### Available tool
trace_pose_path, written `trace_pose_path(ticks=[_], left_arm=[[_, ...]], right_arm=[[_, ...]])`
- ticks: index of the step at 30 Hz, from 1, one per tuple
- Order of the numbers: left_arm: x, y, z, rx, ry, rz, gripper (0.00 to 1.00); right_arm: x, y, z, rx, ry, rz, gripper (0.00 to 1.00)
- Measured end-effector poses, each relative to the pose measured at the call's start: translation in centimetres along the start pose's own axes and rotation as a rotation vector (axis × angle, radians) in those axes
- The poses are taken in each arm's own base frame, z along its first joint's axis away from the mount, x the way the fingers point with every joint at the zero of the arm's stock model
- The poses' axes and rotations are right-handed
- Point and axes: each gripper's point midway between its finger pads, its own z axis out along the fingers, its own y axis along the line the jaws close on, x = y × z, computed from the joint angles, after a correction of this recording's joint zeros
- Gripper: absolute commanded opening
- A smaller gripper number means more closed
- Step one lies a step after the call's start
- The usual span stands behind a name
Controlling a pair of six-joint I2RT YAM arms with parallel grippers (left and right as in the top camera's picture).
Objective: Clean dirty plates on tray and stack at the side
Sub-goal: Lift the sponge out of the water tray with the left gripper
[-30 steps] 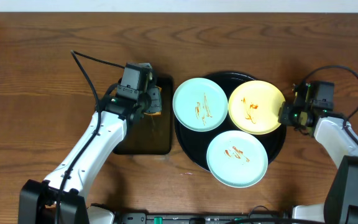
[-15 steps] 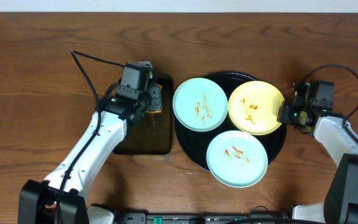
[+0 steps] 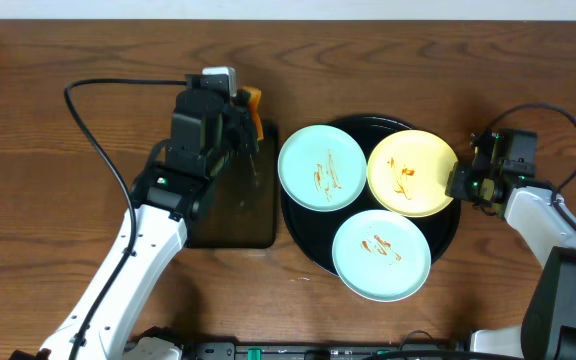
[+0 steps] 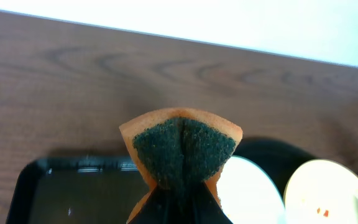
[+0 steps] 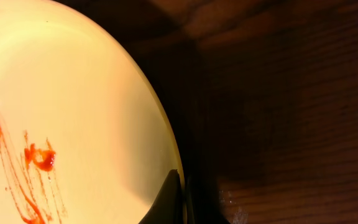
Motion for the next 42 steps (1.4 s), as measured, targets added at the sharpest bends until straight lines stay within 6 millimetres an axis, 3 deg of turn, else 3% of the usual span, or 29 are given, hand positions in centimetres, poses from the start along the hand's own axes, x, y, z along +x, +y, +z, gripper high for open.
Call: trace_pose_path(ticks=[6, 15, 30, 39, 42], left_arm=[[-2.9, -0.6, -0.9, 0.015, -0.12, 0.008, 0.07], [-7.6, -1.1, -5.0, 0.005, -0.321, 0.051, 0.07], [-10.7, -1.3, -7.3, -0.026, -0.461, 0.127, 0.07], [-10.7, -1.3, -7.3, -0.028, -0.465, 0.14, 0.08], [-10.2, -1.1, -6.3, -0.037, -0.44, 0.145, 0.07]], right_arm=[[0.0, 0.0, 0.0, 0.0, 0.0, 0.0, 0.01], [0.0, 0.0, 0.0, 0.001, 0.0, 0.0, 0.01], [0.0, 0.0, 0.0, 0.001, -0.001, 0.0, 0.01], [0.0, 0.0, 0.0, 0.0, -0.001, 0.0, 0.01], [0.0, 0.0, 0.0, 0.0, -0.001, 0.0, 0.01]])
